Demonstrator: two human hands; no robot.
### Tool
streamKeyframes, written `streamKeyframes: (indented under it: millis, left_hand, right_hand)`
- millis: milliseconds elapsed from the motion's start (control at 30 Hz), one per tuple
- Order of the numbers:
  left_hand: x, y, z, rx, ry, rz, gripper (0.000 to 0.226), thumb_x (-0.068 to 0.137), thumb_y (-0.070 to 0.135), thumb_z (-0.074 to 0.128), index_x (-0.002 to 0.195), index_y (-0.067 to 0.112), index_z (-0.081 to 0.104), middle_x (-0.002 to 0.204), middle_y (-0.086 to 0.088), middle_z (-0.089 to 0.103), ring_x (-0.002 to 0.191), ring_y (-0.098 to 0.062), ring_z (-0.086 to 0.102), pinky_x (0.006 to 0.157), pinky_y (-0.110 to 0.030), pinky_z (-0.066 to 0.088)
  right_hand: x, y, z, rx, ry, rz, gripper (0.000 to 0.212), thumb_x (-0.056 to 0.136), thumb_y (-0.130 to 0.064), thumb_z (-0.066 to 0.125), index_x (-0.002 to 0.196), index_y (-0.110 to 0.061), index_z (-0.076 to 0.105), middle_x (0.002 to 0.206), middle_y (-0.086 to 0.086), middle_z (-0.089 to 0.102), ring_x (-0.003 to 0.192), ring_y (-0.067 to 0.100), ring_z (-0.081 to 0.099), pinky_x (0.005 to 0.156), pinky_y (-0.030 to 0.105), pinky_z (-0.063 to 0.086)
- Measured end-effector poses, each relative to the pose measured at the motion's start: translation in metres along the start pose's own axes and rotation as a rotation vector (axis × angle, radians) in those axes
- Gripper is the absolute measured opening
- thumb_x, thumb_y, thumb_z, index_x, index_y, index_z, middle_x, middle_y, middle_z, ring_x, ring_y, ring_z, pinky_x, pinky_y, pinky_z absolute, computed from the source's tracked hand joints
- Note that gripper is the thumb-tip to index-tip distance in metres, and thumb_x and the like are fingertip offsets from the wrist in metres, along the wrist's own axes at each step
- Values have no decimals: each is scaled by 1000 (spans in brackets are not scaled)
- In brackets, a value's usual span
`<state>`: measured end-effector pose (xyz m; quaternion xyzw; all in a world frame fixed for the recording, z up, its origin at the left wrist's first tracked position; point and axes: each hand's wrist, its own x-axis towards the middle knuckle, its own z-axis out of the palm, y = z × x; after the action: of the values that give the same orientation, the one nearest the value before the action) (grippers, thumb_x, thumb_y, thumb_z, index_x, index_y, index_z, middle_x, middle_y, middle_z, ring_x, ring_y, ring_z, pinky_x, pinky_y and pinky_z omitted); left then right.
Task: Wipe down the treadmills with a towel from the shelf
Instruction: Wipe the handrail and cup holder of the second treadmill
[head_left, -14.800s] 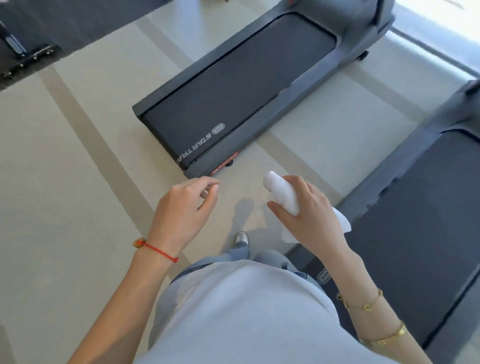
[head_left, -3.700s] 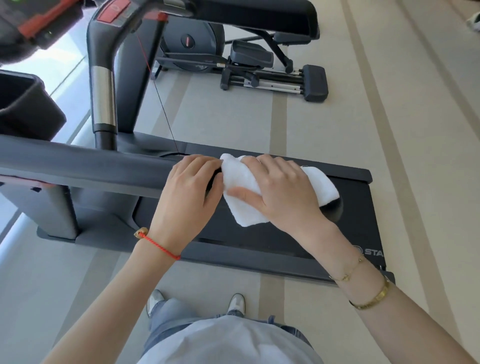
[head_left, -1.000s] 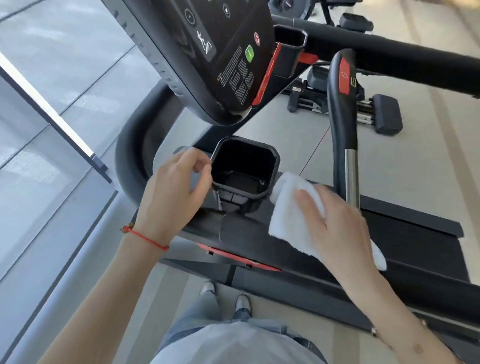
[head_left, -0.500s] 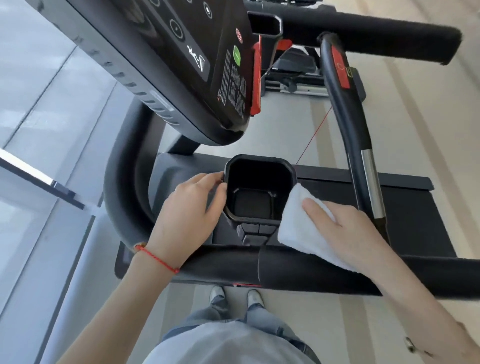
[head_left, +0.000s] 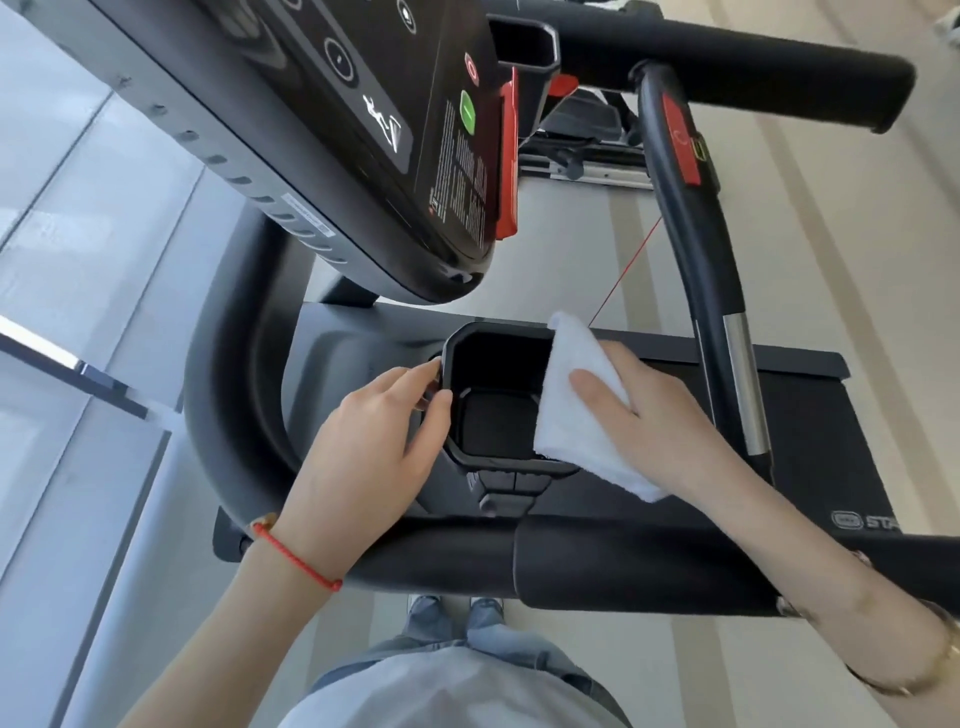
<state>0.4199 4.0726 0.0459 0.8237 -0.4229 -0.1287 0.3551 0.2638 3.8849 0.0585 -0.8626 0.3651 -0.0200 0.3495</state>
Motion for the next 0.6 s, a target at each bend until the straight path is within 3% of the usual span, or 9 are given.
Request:
streamKeyframes:
  millis: [100, 333, 467, 600]
  left_hand:
    - [0, -1, 1, 23, 23, 10, 41, 97, 37, 49, 132, 19, 61, 108, 7, 68, 94, -14, 66, 82, -39, 55]
    - [0, 1, 0, 51, 10, 38, 38, 97, 39, 52, 131, 26, 61, 97, 12, 64, 86, -7, 63, 78, -32, 53]
    - [1, 3, 0, 63, 20, 47, 32, 96, 34, 56, 125, 23, 66, 93, 13, 64, 74, 6, 59, 69, -10, 43]
    - [0, 3, 0, 74, 36, 50, 31, 96, 31, 57, 124, 22, 66, 92, 13, 65, 86, -3, 62, 78, -20, 49]
  right_hand:
    - [17, 0, -4, -14, -55, -66, 32, 98, -49, 41, 124, -32, 48, 91, -17, 58, 81, 1, 55, 61, 24, 38]
    - [74, -40, -4, -325, -254, -477, 28, 99, -46, 41, 110, -23, 53, 95, -7, 60, 87, 17, 53, 73, 35, 41]
    - [75, -44, 3, -392, -190, -529, 33, 99, -50, 39, 116, -25, 52, 97, -9, 60, 84, 18, 53, 70, 37, 41]
    - [67, -21, -8, -277, -195, -422, 27, 99, -46, 42, 110, -23, 51, 86, -7, 58, 78, 20, 54, 65, 35, 40]
